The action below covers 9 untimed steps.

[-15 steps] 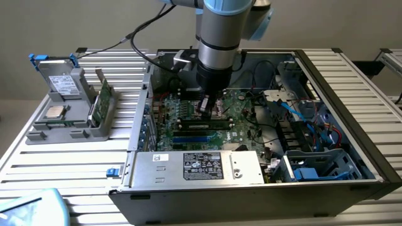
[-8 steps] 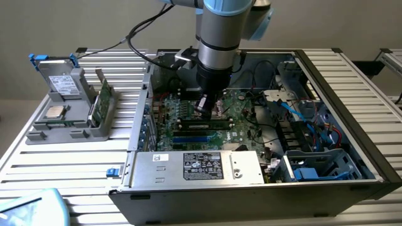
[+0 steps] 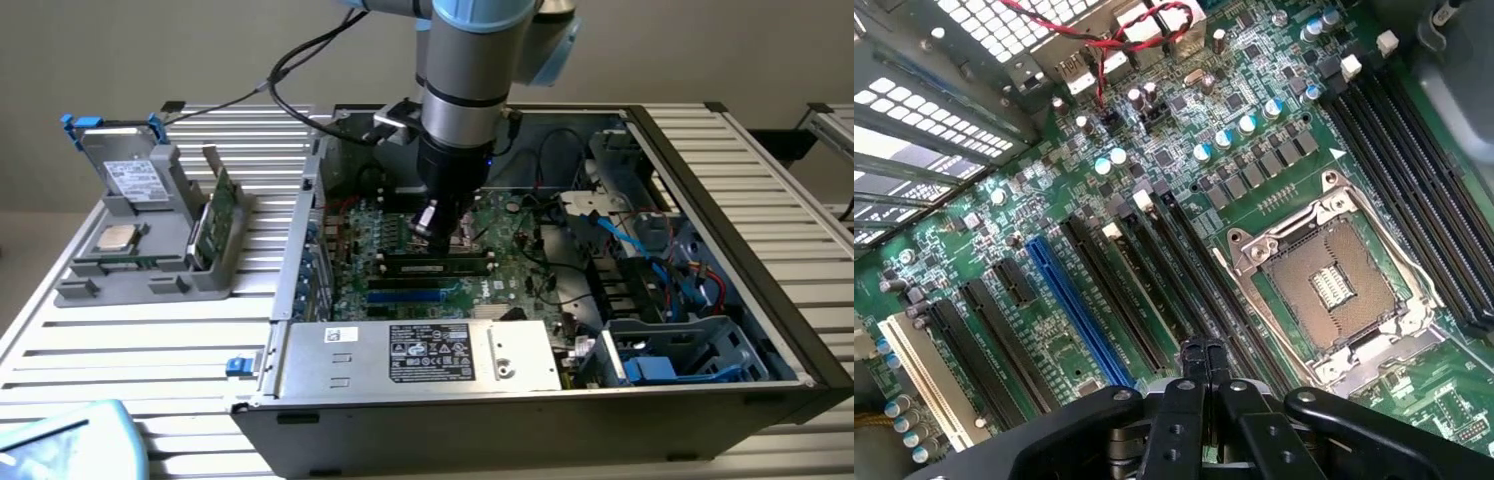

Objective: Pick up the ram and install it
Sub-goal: 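Press down the ram until it locks into place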

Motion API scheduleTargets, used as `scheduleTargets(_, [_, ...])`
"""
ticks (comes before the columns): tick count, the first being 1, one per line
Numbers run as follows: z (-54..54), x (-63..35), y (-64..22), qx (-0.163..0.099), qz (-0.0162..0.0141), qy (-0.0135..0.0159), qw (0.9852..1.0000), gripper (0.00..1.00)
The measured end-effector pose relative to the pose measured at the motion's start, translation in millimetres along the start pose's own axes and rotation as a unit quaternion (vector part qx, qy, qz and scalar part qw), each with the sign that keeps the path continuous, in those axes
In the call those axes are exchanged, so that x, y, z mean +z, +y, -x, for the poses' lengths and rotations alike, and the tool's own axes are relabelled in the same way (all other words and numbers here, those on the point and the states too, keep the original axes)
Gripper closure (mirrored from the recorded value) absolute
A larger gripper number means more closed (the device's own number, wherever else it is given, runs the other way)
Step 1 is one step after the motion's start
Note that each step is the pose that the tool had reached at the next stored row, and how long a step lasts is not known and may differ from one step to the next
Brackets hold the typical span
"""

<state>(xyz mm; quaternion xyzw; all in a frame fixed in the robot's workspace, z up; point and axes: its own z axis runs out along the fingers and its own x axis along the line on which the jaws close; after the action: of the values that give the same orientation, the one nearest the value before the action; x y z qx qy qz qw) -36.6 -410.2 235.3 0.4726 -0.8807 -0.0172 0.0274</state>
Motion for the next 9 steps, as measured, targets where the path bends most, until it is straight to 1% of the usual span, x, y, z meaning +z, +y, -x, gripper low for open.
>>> scheduleTargets(4, [0.0,-0.2,0.0,0.017,-0.0032,0.0046,0.9998,0.89])
scheduleTargets(9, [0.0,-0.4,0.0,0.041,-0.0066,0.0096,0.9991,0.89])
